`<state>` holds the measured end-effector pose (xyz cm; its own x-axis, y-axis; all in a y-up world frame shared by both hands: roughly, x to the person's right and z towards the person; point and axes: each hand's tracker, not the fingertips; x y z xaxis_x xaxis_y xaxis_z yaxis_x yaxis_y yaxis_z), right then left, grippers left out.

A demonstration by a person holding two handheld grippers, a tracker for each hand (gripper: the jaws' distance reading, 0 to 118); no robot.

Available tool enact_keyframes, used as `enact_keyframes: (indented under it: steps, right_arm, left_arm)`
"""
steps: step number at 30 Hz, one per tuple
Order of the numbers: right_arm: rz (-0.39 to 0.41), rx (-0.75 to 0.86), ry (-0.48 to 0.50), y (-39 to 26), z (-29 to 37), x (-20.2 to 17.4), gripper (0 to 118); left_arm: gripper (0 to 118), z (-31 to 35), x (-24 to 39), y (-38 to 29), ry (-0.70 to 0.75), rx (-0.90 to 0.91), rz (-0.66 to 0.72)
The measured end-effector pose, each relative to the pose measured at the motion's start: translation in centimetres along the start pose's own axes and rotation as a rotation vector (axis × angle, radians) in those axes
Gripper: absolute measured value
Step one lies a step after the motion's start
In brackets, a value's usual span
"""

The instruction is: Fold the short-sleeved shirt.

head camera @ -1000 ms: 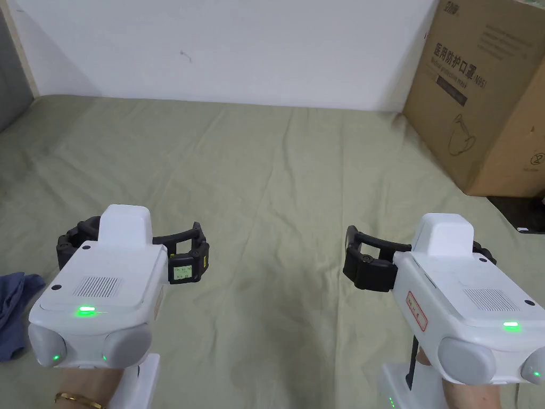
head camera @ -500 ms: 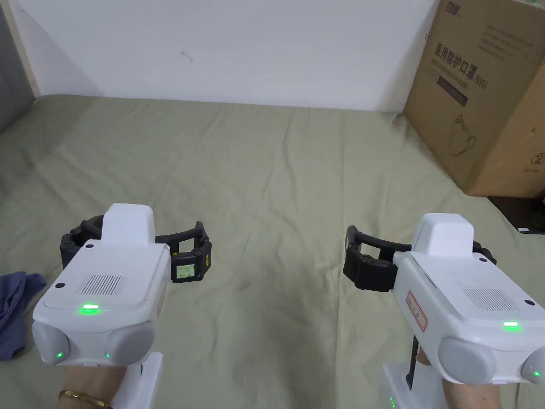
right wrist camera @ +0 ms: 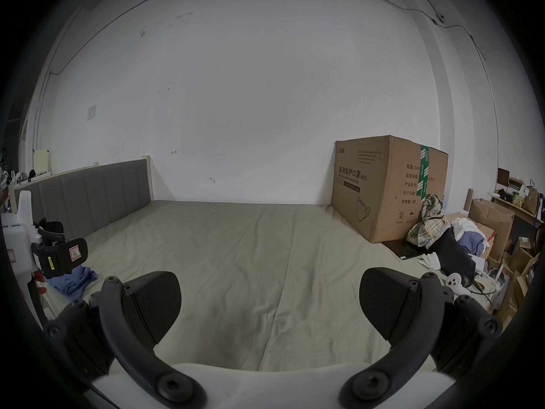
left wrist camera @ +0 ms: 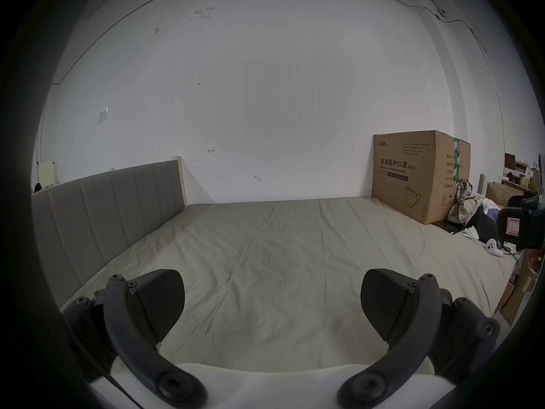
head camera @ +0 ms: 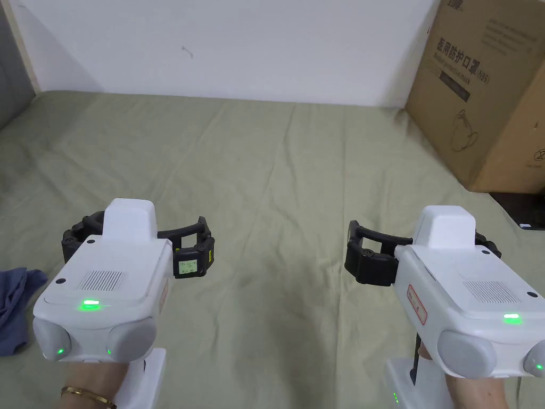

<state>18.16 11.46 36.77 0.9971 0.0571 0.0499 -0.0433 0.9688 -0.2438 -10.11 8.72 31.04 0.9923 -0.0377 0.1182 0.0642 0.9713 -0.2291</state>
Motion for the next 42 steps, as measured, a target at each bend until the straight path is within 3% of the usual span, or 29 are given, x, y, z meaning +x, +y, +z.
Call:
enact_keyframes:
  steps: [4, 7, 9, 13, 14, 15, 19, 20, 22, 26, 29, 32, 34, 37, 42]
  right_arm:
    - [-0.007, -0.058, 0.006, 0.7, -0.3, 0.1, 118]
    - [-0.077, -0.364, -0.061, 2.8, -1.4, 0.6, 118]
    - [-0.13, -0.565, 0.007, 3.0, -2.8, 1.6, 117]
    - [-0.202, -0.78, 0.087, 1.6, -2.7, 0.1, 117]
    - [-0.211, -0.76, 0.145, 1.1, -2.4, -0.4, 117]
    - [-0.259, -0.725, 0.085, 0.6, -2.4, -0.6, 117]
    - [-0.248, -0.717, 0.082, -0.6, -2.2, -2.6, 117]
    - [-0.199, -0.729, 0.06, -0.9, -2.6, -2.9, 117]
    - [-0.193, -0.719, 0.027, -1.2, -3.2, -3.0, 116]
    - [-0.231, -0.672, 0.023, -2.1, -4.1, -2.8, 116]
    - [-0.118, -0.693, -0.022, -3.5, -5.8, -2.8, 116]
    - [-0.118, -0.679, 0.028, -6.4, -8.9, -1.1, 116]
    - [-0.138, -0.659, -0.057, -8.1, -12.1, -0.3, 116]
    - [-0.094, -0.702, -0.157, -9.8, -18.0, 0.8, 116]
    - [-0.067, -0.69, -0.194, -10.3, -26.3, 0.0, 116]
  left_arm:
    - [118, 0.3, 0.1, 0.2, -0.002, -0.005, 0.0]
    - [118, 0.4, 0.0, 0.1, -0.003, -0.019, 0.0]
    - [118, 0.4, -0.1, -0.3, -0.002, -0.034, 0.011]
    - [118, 0.2, -0.4, -1.4, 0.014, -0.075, 0.043]
    - [118, 0.2, -0.6, -1.7, 0.015, -0.084, 0.049]
    - [118, 0.0, -0.7, -2.2, 0.019, -0.093, 0.052]
    - [118, -0.5, -0.7, -3.1, 0.024, -0.14, 0.039]
    - [118, -0.6, -0.8, -3.3, 0.025, -0.149, 0.038]
    - [118, -0.9, -0.9, -3.8, 0.023, -0.161, 0.042]
    - [118, -1.6, -1.0, -4.9, 0.019, -0.215, 0.045]
    - [118, -3.1, -1.2, -6.0, 0.013, -0.311, 0.072]
    - [118, -6.0, -2.0, -7.1, 0.012, -0.406, 0.126]
    - [118, -9.0, -2.8, -7.7, 0.027, -0.49, 0.172]
    - [118, -13.8, -3.4, -7.9, 0.019, -0.58, 0.28]
    - [118, -23.4, -3.2, -9.2, 0.147, -0.642, 0.284]
